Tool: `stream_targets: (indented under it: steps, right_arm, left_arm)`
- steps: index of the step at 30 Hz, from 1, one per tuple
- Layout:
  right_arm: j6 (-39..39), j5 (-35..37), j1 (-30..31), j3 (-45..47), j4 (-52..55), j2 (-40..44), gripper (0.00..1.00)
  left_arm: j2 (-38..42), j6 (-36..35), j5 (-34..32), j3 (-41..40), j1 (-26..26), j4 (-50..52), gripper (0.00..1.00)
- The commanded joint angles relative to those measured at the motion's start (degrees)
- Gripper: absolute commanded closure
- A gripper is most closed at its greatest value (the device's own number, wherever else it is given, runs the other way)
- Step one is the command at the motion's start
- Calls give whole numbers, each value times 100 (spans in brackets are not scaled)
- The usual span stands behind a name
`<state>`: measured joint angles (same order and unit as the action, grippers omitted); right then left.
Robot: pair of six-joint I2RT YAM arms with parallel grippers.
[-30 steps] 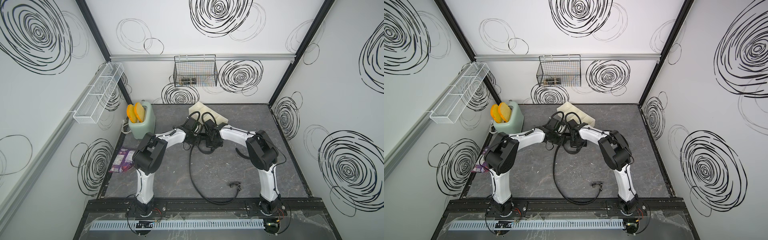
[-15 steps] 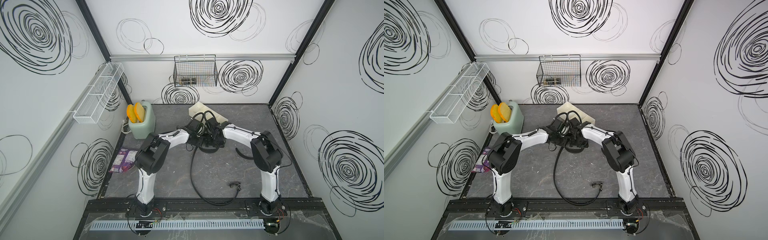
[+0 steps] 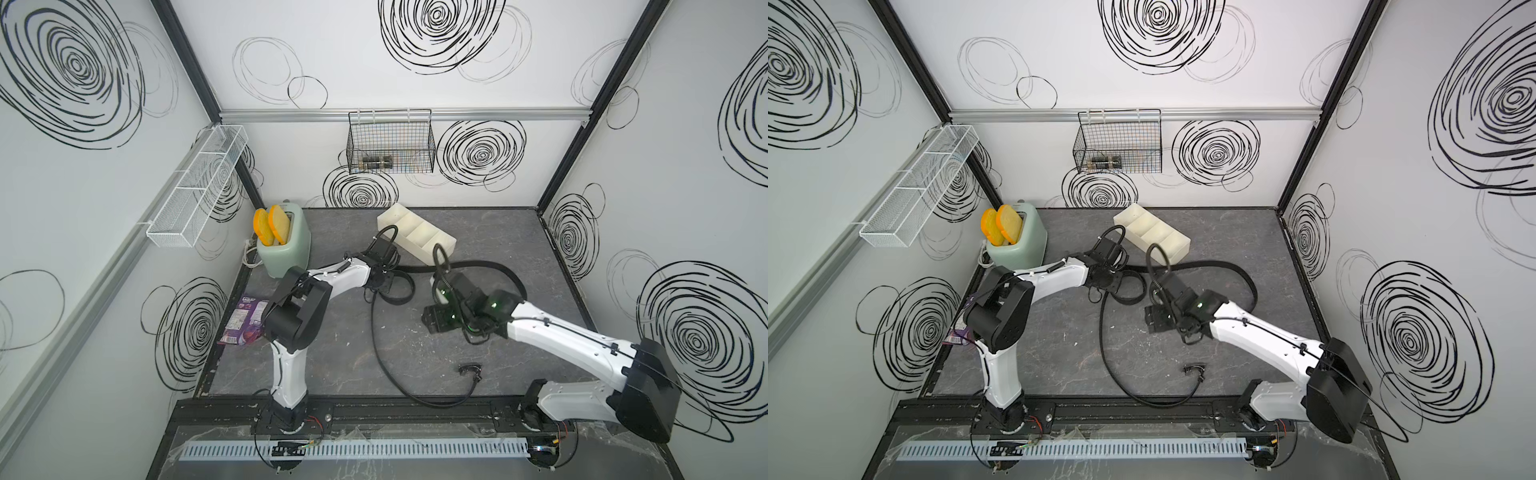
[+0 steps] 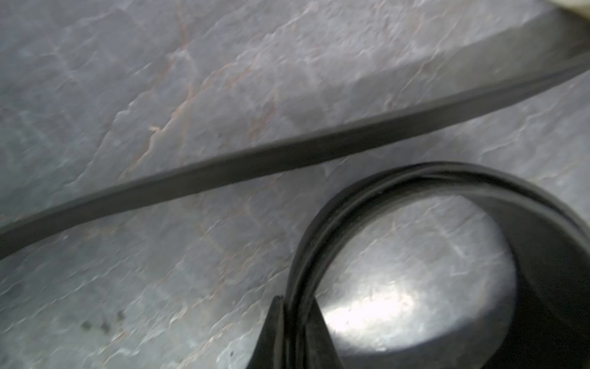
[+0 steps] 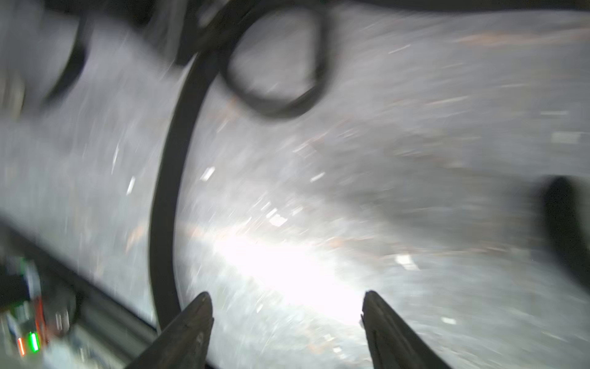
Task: Place the belts into the storage roll
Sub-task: Roll the belt at the center of the board.
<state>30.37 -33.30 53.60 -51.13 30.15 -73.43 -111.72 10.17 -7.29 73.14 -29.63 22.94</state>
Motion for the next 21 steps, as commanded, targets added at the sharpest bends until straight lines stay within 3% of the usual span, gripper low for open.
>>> stream_targets:
  steps: [1,5,11,16,21]
  right_arm:
    - [-399,791,769,294,-1064,12,24]
    - [-682,1026,1475,111,-1366,-640,24]
    - [-1114,1168,2362,-677,-785,-2088,24]
    - [-1115,1259,2567,-673,-694,-2594,26]
    - [-1058,1787,2504,-558,-399,-2694,35]
  left_arm:
    - [151,-176,-411,-208,-51,309,100]
    - [176,-182,-455,-341,-45,319,100]
    - [193,-203,-380,-437,-52,325,100]
    - [229,-217,-376,-541,-61,308,100]
    - [290,-227,-421,-634,-61,315,100]
